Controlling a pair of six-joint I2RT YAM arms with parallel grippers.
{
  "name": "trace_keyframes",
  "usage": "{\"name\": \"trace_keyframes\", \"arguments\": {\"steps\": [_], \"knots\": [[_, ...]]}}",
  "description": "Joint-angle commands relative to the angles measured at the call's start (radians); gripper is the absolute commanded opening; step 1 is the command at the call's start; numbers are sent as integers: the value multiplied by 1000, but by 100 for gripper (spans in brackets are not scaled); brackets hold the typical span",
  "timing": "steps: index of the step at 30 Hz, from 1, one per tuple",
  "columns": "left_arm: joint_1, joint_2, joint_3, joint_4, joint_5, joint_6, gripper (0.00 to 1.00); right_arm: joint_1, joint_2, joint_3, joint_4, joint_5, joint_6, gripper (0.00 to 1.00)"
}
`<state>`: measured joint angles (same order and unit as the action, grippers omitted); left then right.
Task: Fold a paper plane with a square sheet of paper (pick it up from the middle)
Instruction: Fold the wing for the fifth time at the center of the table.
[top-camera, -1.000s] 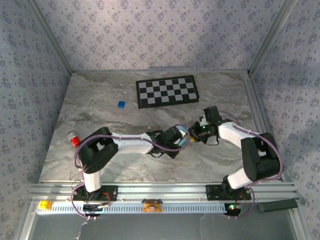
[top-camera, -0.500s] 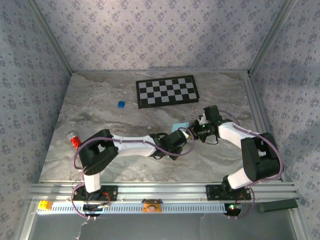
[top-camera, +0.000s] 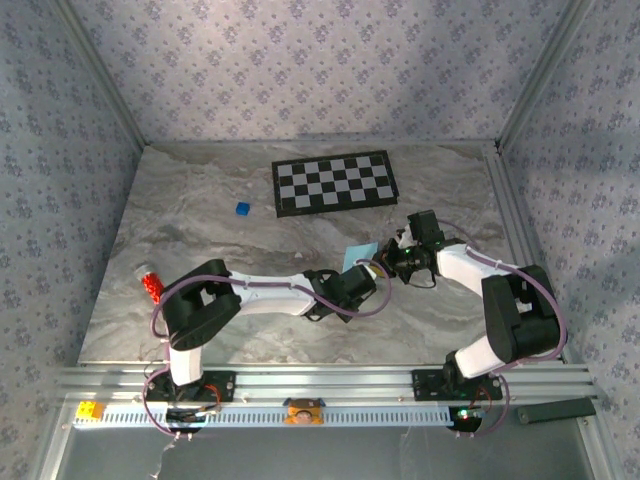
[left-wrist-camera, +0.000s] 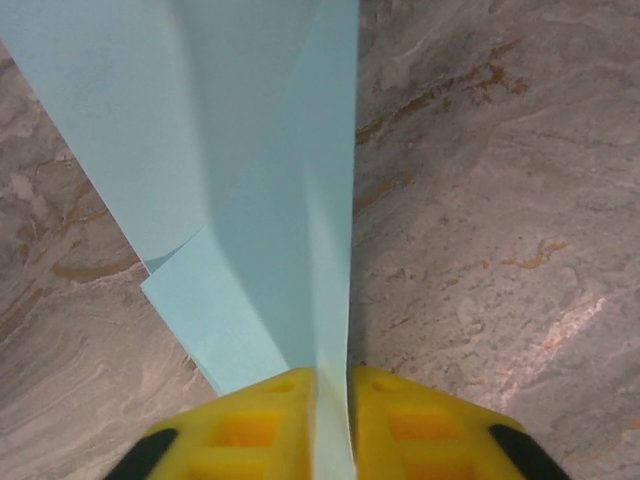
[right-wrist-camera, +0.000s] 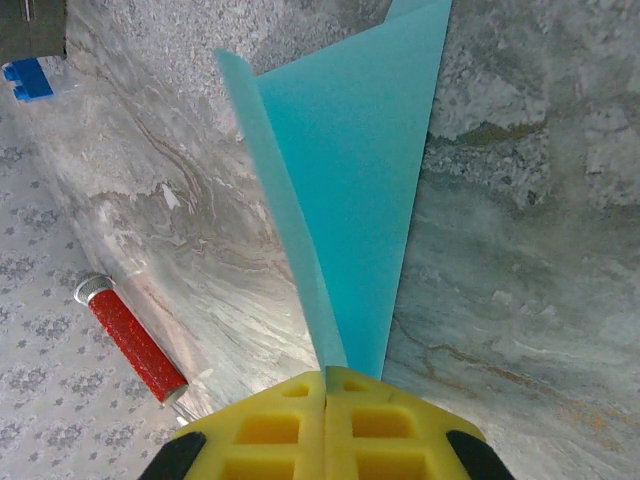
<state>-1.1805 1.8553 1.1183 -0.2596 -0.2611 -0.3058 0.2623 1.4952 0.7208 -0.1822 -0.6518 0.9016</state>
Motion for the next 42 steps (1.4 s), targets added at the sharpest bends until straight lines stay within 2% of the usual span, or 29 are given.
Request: {"name": "trace_keyframes", "arguments": {"steps": [1, 13, 17, 30, 33, 38, 40, 42], "knots": [[-8, -2, 20, -11, -28, 4, 14, -1, 6, -11, -4, -16, 11, 3], [-7, -13, 18, 16, -37, -4, 20, -1, 7, -14, -2, -16, 10, 2], [-8, -18, 12, 25, -47, -6, 19, -2, 9, -14, -3, -17, 8, 2], [-8, -24, -2, 34, -50, -10, 5, -4, 10, -17, -4, -20, 4, 4], [-8, -24, -7, 33, -42, -16, 4, -5, 4, -11, -13, -13, -9, 9], [0, -19, -9, 37, 16, -37, 1, -16, -47, 20, -133, 81, -89, 25], [13, -25, -22, 58, 81, -55, 1, -34, -86, 4, -150, 113, -101, 35], [33, -34, -39, 94, 155, -75, 1, -59, -123, -17, -153, 133, -107, 39]]}}
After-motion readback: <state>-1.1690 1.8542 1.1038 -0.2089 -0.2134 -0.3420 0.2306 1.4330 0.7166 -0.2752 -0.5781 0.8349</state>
